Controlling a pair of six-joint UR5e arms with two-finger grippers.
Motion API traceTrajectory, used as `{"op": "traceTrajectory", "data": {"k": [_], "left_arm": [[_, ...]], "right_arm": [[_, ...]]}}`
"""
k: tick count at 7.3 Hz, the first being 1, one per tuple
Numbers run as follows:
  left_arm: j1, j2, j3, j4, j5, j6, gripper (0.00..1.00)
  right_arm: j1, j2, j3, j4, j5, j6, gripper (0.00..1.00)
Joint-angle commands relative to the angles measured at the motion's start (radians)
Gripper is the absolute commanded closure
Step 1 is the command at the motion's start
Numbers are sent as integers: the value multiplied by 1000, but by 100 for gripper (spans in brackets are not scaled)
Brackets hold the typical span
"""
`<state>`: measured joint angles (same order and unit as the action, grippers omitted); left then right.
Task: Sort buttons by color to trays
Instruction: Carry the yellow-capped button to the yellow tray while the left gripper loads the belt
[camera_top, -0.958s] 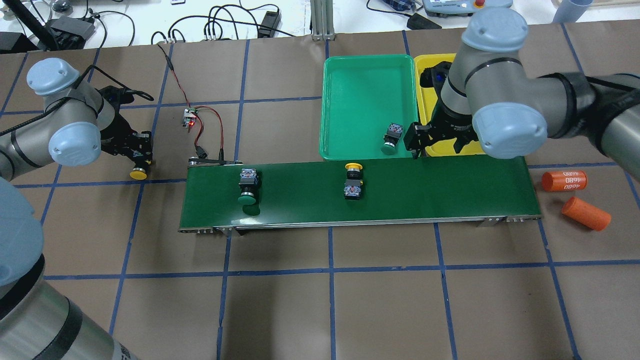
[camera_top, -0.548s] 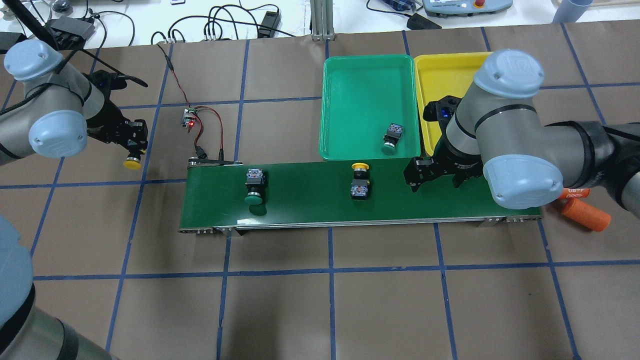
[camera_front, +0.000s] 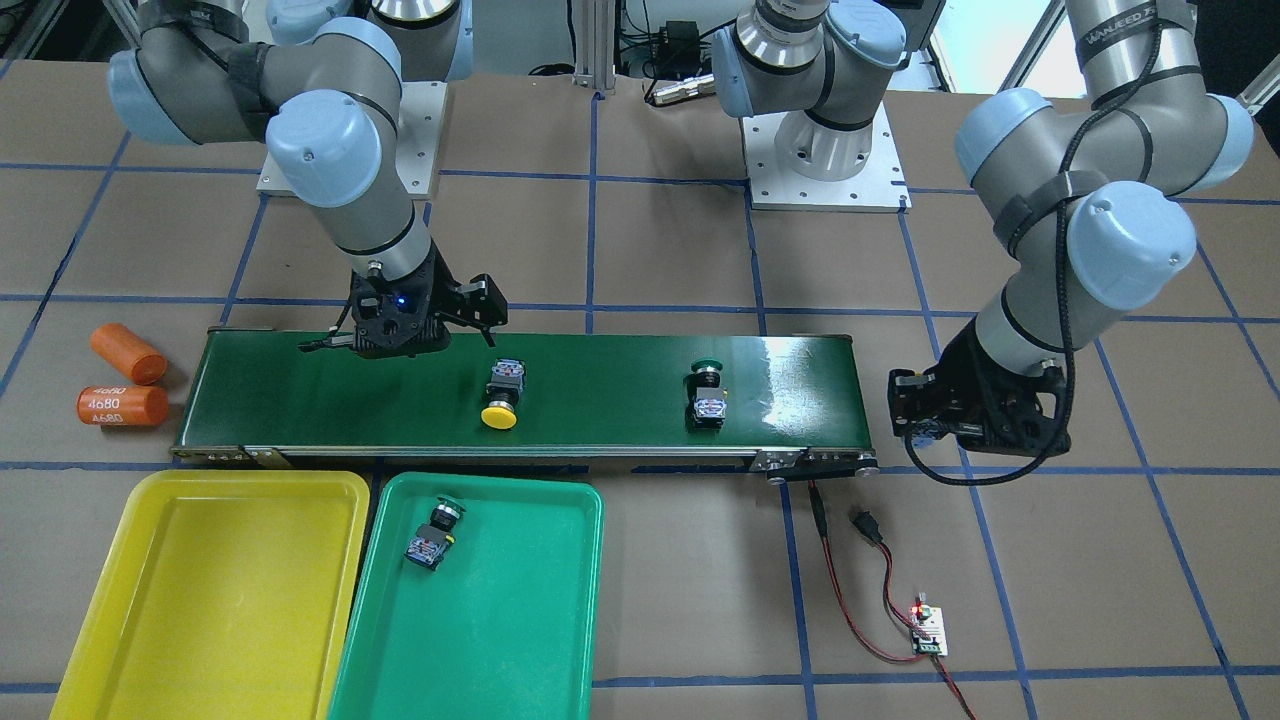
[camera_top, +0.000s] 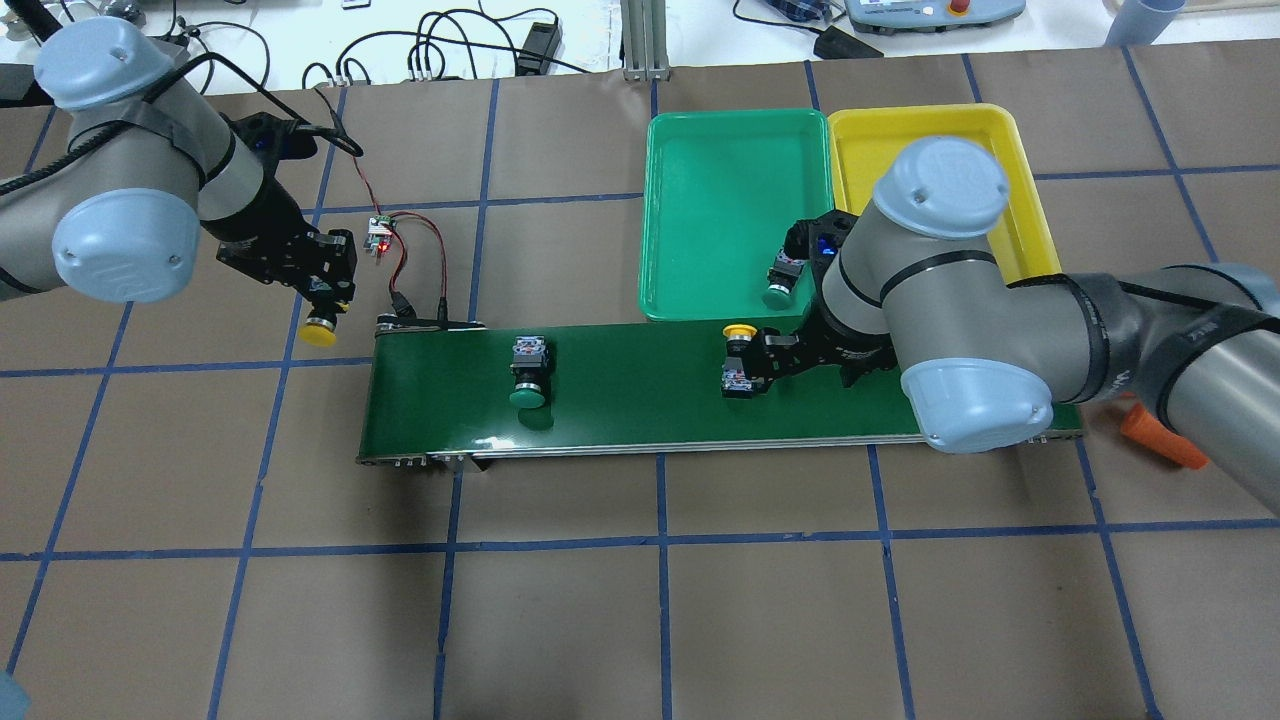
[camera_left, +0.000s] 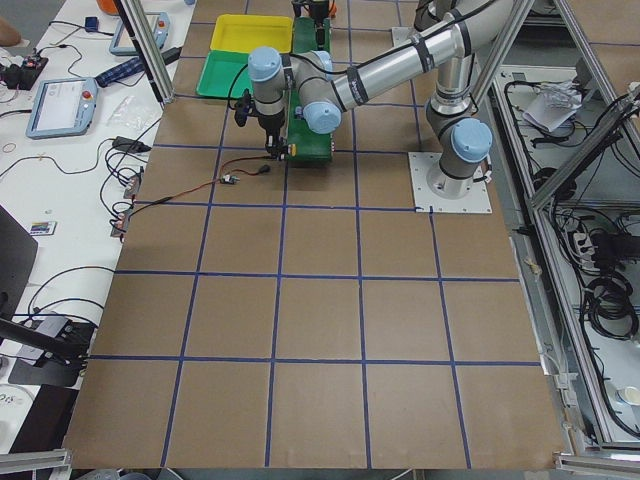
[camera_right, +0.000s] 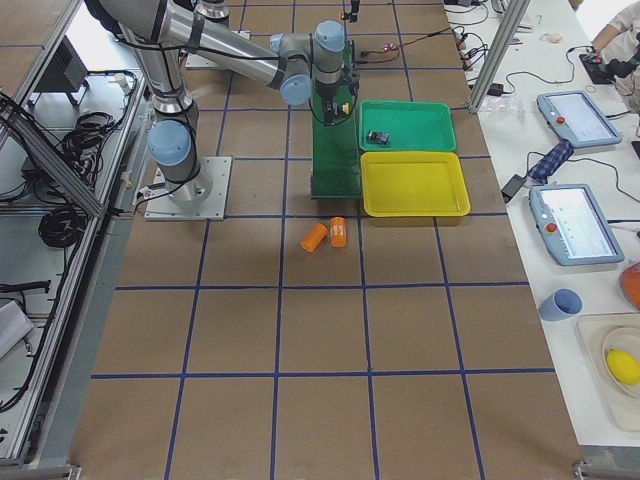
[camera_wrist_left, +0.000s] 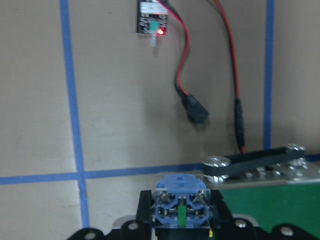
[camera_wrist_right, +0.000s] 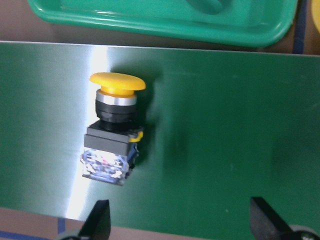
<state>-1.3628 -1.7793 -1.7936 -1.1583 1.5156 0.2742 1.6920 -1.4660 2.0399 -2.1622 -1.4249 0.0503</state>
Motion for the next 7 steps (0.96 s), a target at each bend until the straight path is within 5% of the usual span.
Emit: {"op": "traceTrajectory", "data": {"k": [1, 2, 3, 6, 7], "left_arm": [[-25, 38, -74, 2, -3, -6, 100], [-32, 40, -114, 18, 1, -6, 100], [-35, 37, -131, 49, 0, -6, 100], [-33, 5, -135, 81, -49, -20, 100], [-35, 1, -132, 86, -51, -33, 100]], "right_arm": [[37, 41, 0, -59, -9, 62, 3], [37, 56, 3, -64, -9, 60, 5], [37, 79, 8, -88, -19, 59, 16], [34, 98, -3, -88, -42, 45, 97], [19, 98, -6, -88, -57, 18, 100]]}}
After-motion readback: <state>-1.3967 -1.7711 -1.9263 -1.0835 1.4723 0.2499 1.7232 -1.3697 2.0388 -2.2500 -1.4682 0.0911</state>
